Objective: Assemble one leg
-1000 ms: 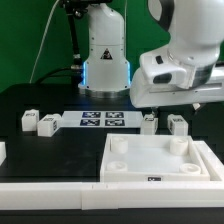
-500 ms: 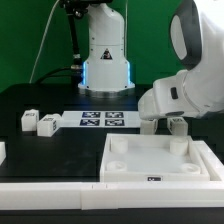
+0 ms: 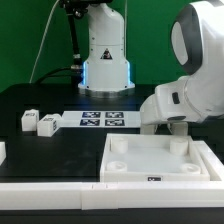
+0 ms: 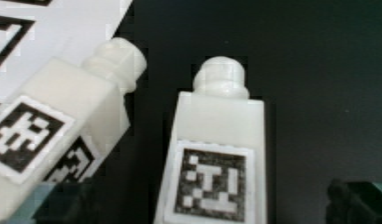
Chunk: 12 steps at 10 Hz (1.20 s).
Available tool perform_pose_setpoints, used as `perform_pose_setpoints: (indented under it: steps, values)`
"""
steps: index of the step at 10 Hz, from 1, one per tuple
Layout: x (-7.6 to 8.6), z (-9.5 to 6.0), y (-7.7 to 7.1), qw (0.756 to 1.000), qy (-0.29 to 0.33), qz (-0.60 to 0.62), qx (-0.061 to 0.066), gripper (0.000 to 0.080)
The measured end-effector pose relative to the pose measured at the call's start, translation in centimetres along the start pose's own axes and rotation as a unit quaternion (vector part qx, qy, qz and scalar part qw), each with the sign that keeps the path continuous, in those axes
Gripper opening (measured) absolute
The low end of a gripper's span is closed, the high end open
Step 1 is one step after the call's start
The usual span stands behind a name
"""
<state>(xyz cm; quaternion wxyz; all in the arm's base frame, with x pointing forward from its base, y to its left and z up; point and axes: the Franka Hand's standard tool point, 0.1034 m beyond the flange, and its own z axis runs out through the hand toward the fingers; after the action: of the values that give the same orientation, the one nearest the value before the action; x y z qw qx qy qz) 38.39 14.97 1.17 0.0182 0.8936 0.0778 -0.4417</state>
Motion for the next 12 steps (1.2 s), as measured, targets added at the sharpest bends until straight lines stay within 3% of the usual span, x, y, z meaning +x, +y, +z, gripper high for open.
perform_pose_setpoints:
  steps: [2, 3, 4, 6, 12]
  values:
    - [0.05, 0.80, -0.03, 1.000, -0.010, 0.019, -0.001, 0.0649]
    - [0.08, 0.81, 0.12, 1.000, -0.010, 0.019, 0.000, 0.0562]
    - [0.11, 0.81, 0.22, 1.000, -0.010, 0.020, 0.000, 0.0562]
    - [0.10, 0.81, 0.20, 1.000, -0.010, 0.019, 0.000, 0.0285]
    - [0.04, 0.61, 0.22, 1.000, -0.010, 0.019, 0.000, 0.0285]
